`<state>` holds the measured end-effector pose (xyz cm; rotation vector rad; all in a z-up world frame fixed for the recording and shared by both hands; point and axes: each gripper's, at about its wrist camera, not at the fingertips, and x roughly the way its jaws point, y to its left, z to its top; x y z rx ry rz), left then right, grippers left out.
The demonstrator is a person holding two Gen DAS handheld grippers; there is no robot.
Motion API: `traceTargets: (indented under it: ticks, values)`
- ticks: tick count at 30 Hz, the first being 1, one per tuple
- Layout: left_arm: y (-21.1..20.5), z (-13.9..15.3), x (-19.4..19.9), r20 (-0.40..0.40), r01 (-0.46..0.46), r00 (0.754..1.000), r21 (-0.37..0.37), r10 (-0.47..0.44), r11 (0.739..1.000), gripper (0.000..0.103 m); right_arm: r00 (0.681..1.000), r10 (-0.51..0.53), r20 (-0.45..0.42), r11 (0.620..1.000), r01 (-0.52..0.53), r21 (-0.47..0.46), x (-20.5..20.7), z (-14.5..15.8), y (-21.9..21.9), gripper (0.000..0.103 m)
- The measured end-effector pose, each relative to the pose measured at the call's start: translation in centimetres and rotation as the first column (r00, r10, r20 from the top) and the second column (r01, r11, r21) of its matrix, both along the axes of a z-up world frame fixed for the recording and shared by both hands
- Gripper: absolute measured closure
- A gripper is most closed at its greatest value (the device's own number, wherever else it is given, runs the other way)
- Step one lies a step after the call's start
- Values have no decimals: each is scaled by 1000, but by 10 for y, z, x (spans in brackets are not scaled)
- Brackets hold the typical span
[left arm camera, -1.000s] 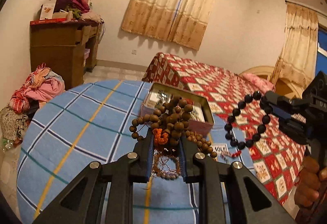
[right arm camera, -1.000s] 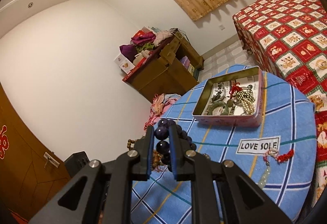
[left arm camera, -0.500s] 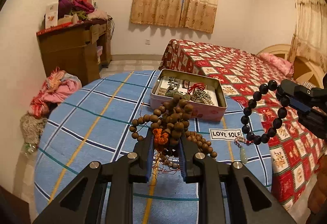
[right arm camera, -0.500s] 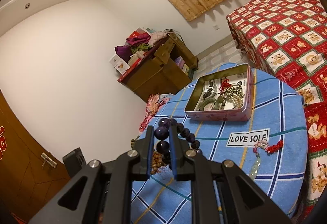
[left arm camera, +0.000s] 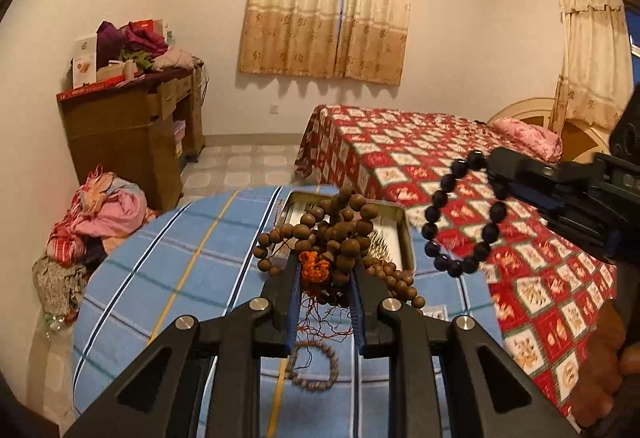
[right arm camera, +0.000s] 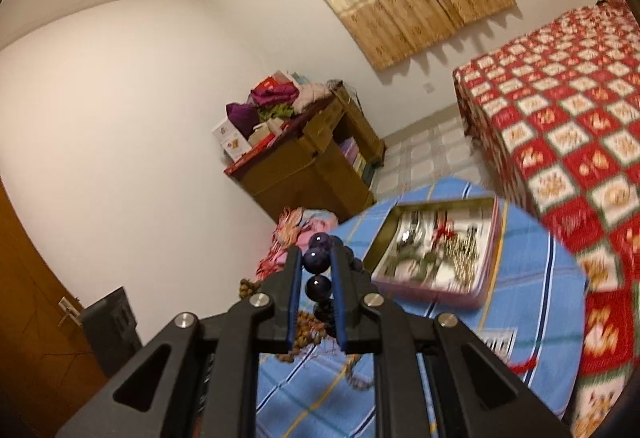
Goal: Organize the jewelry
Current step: 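Carry the mala and dark bracelet up and over the pink tin with both grippers, then lower both pieces into the pink tin and open both grippers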
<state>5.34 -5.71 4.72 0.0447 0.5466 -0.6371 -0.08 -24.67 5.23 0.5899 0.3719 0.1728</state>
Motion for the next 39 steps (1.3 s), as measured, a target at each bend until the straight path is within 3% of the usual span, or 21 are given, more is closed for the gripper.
traceTargets:
  ticks: [11,20,29,33,39]
  values:
    - [-33,8,30,-8,35,999,-24,-35,999,82,998,-64,-12,997,64,-32,51,11,-24,86]
    - [-59,-2,72,-35,19,999,-14,-19,1000,82,988,-142,-56,987,137,-84,95,2,-40,86]
    - [-100,-44,122,-129,-10,992,51,17,999,82,959,-203,-199,979,195,-60,140,-52,-65,86]
    - [-113,-66,132,-163,-23,986,112,41,993,82,926,-231,-299,973,217,-78,157,-86,-74,86]
    - [-119,-87,146,-191,-46,979,169,79,985,82,895,-270,-356,963,251,-100,165,-106,-79,86]
